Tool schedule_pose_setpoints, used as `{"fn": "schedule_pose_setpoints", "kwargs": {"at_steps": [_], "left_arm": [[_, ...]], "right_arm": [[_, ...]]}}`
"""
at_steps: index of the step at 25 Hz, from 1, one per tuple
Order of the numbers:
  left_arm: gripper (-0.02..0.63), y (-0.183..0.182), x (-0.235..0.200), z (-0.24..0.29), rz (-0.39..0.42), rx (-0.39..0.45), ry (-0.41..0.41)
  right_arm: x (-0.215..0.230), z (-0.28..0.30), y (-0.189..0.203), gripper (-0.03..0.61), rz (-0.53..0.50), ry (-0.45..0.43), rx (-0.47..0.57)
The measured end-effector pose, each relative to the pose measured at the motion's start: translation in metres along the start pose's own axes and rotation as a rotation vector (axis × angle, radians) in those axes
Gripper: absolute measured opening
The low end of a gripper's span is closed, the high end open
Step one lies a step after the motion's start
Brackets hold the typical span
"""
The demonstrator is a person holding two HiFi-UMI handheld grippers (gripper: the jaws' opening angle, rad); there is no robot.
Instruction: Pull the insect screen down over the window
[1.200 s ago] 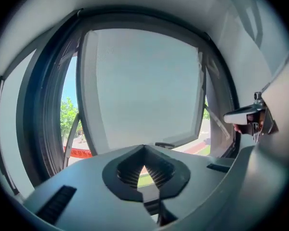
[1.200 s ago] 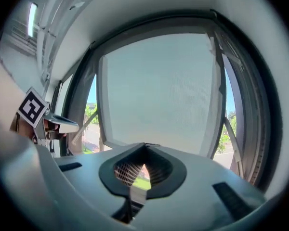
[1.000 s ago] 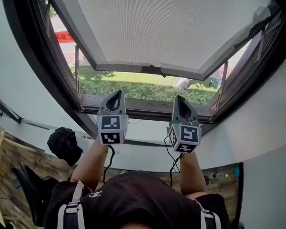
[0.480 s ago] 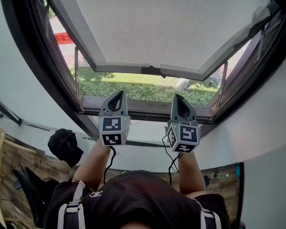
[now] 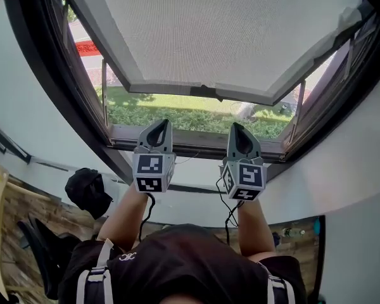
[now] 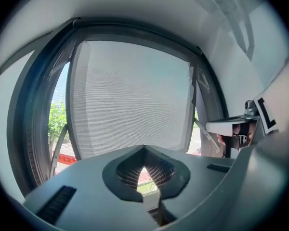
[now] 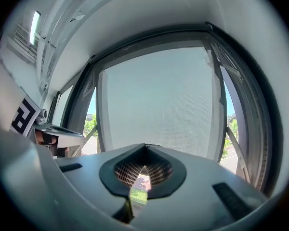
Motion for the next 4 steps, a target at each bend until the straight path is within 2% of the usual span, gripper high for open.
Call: {"fn": "schedule_pose_setpoints", "kwargs": {"at_steps": [4], "left_arm": [[0.012,0.0006,0.0064,-0.0011,-0.006,0.011,0.039]], "right_arm": [[0.0007,-0.0010,-0.0014,0.003,-0.015,-0.005,0.003]]}}
Point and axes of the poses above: the fingertips, and each gripper's own axes: z forward along the fingers, x to its right, y out of its underside, the point moved 10 cm from there along -z, backward along the fingers, and after that the axes turned 1 degree about -y, right-handed, at the moved point
